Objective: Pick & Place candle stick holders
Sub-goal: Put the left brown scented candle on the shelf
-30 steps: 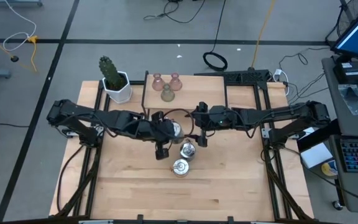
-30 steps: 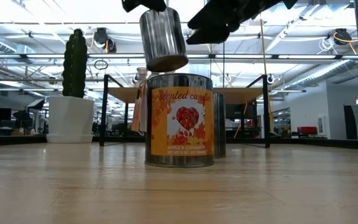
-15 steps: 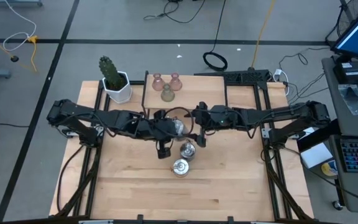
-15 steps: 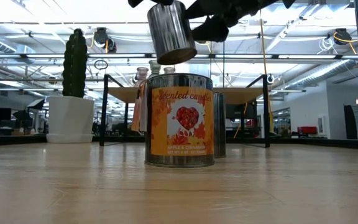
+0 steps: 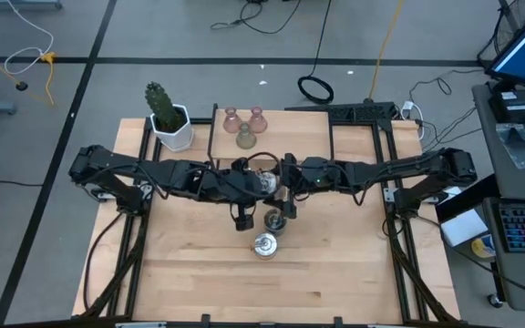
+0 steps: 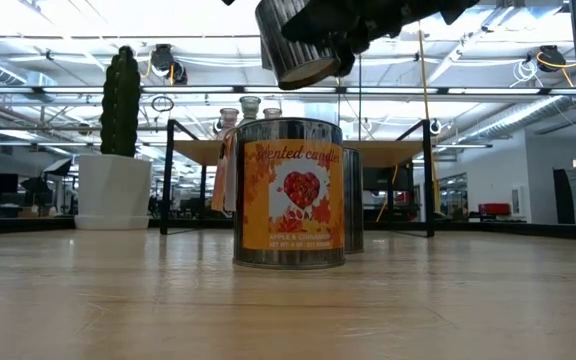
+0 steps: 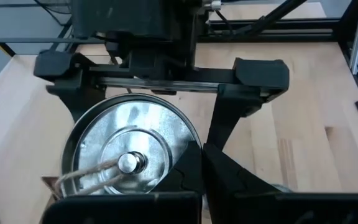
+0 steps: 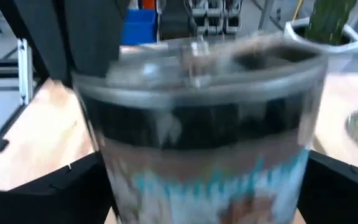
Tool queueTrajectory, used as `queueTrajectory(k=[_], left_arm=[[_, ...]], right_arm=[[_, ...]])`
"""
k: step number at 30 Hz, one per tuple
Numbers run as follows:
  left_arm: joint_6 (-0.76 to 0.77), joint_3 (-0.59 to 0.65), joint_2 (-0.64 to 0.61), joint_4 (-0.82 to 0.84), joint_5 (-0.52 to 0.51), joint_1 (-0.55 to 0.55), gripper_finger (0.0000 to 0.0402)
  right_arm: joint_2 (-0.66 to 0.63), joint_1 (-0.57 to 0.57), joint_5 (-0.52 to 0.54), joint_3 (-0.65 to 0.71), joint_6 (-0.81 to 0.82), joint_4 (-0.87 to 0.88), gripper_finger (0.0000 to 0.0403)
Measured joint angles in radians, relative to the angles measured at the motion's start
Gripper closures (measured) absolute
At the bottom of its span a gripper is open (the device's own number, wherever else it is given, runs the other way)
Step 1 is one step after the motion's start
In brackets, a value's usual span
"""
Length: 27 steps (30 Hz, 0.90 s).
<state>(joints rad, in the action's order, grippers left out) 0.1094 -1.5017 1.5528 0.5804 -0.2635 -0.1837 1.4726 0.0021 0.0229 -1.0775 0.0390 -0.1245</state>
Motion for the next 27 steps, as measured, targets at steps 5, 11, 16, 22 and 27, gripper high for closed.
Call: queueTrajectory(k=[5, 11, 16, 22, 27], left_arm=[[0.005, 0.000, 0.000, 0.001, 0.010, -0.001, 0.0401], [0.005, 0.000, 0.000, 0.009, 0.012, -0.001, 0.0402], [0.006, 0.000, 0.000, 0.012, 0.019, -0.001, 0.0401], [0.006, 0.000, 0.000, 0.016, 0.020, -0.001, 0.0387], [0.006, 0.000, -0.003, 0.020, -0.005, -0.003, 0.0355]], right_arm=[[0.000, 0.000, -0.001, 0.000, -0.024, -0.072, 0.0009], [0.000, 0.000, 0.003, 0.000, 0.015, -0.066, 0.0015], [0.000, 0.000, 0.003, 0.000, 0.028, -0.060, 0.0049], [0.000, 0.000, 0.004, 0.000, 0.029, -0.060, 0.0049], [0.000, 0.000, 0.019, 0.000, 0.029, -0.048, 0.0049]])
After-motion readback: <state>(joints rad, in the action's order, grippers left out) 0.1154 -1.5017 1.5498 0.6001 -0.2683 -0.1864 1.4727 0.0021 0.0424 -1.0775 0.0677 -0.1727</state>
